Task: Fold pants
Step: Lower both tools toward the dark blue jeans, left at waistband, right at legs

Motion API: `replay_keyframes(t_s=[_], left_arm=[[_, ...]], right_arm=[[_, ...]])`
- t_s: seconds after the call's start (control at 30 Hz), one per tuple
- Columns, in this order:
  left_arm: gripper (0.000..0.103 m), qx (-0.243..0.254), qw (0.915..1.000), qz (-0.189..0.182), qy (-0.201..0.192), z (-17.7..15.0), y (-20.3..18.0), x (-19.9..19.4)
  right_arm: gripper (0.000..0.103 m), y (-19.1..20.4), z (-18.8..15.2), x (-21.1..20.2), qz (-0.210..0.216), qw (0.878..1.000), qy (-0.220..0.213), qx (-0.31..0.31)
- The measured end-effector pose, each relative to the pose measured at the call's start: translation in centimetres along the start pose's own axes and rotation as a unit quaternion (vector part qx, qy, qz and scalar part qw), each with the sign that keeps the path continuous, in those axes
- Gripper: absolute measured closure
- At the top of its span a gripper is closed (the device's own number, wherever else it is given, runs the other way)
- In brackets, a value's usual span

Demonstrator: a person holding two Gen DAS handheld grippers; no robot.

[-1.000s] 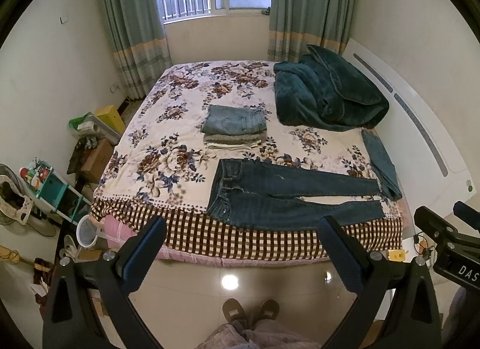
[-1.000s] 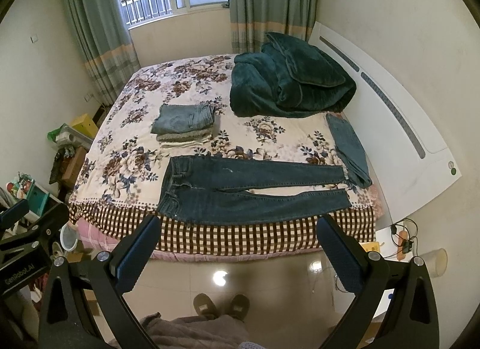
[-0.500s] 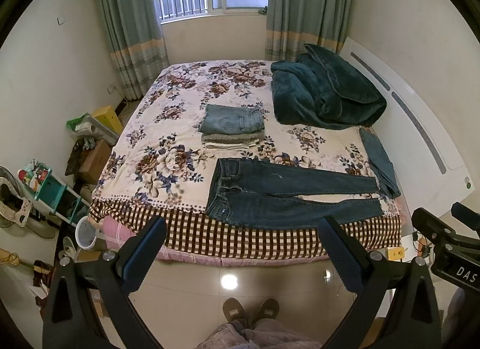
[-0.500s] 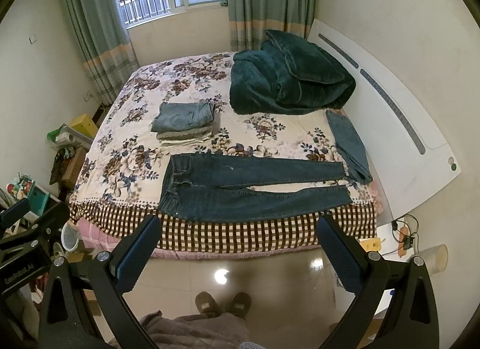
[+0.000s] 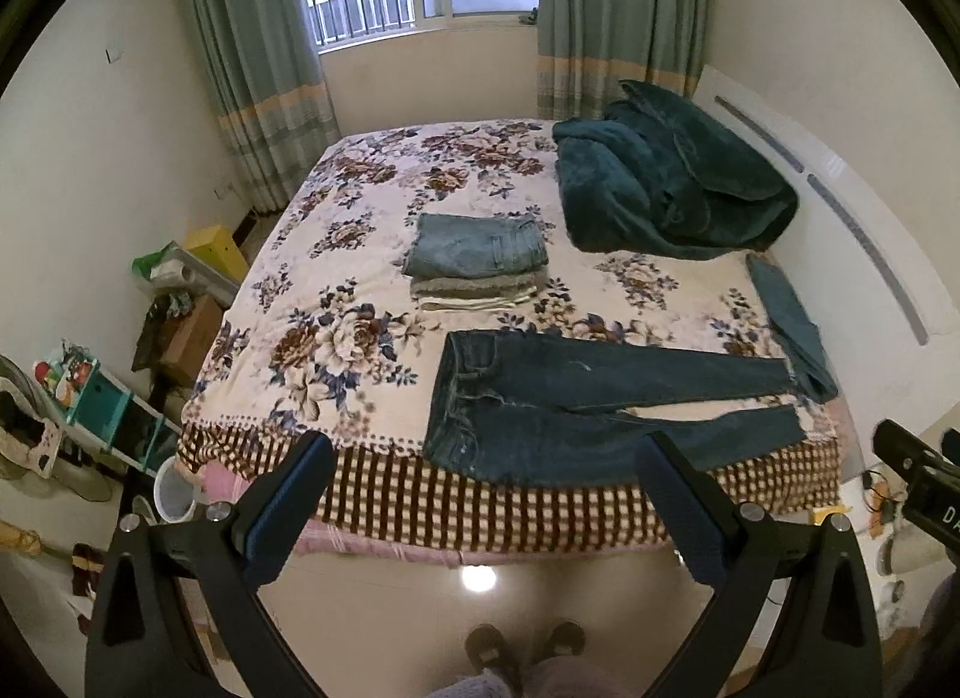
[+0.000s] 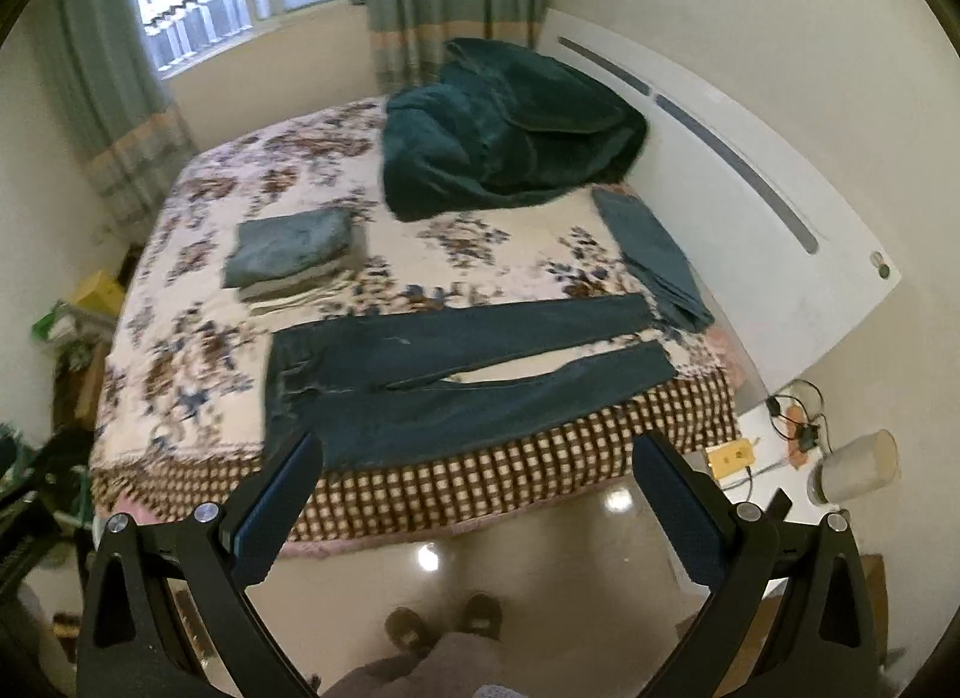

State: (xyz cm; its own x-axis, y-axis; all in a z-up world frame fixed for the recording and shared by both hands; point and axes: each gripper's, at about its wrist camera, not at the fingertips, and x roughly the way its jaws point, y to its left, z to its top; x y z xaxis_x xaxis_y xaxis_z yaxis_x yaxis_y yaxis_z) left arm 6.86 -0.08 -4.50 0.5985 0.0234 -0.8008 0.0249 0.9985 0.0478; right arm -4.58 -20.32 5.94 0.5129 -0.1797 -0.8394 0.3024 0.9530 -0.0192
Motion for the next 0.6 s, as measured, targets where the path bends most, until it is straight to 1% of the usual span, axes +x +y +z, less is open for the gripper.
replay_keyframes(t_s=[0.03, 0.1, 0.23, 0.37, 0.47, 0.5, 0.53, 0.6], left_arm=[[0.0, 0.0, 1.0, -0.003, 0.005, 0.3, -0.1, 1.1], [0.0, 0.001, 0.9999, 0.002, 0.012, 0.9, -0.4, 3.2], [0.0, 0.01, 0.9996, 0.013, 0.025, 2.6, -1.9, 7.6], [0.0, 0.012, 0.9986, 0.037, 0.036, 4.7, -4.2, 12.5], [0.0, 0.004, 0.9973, 0.056, 0.048, 6.7, -6.0, 16.5], [0.0, 0.0, 0.9967, 0.06, 0.054, 7.3, -6.6, 17.8], [0.0, -0.006, 0.9961, 0.065, 0.06, 8.2, -7.6, 19.7], [0.0, -0.017, 0.9942, 0.076, 0.074, 9.5, -8.8, 22.7]], right_arm=[[0.0, -0.2, 0.4, 1.0, -0.004, 1.0, 0.0, 0.002], [0.0, -0.5, 1.6, 3.9, -0.016, 1.0, 0.009, 0.006], [0.0, -1.8, 4.7, 10.6, -0.022, 0.999, 0.029, 0.021], [0.0, -3.0, 8.5, 18.6, -0.026, 0.998, 0.053, 0.026], [0.0, -3.6, 11.8, 25.0, -0.022, 0.997, 0.073, 0.024], [0.0, -4.0, 13.0, 27.4, -0.019, 0.996, 0.082, 0.021], [0.0, -4.1, 14.1, 29.5, -0.011, 0.995, 0.099, 0.004], [0.0, -4.2, 16.1, 34.2, -0.012, 0.993, 0.113, -0.005]])
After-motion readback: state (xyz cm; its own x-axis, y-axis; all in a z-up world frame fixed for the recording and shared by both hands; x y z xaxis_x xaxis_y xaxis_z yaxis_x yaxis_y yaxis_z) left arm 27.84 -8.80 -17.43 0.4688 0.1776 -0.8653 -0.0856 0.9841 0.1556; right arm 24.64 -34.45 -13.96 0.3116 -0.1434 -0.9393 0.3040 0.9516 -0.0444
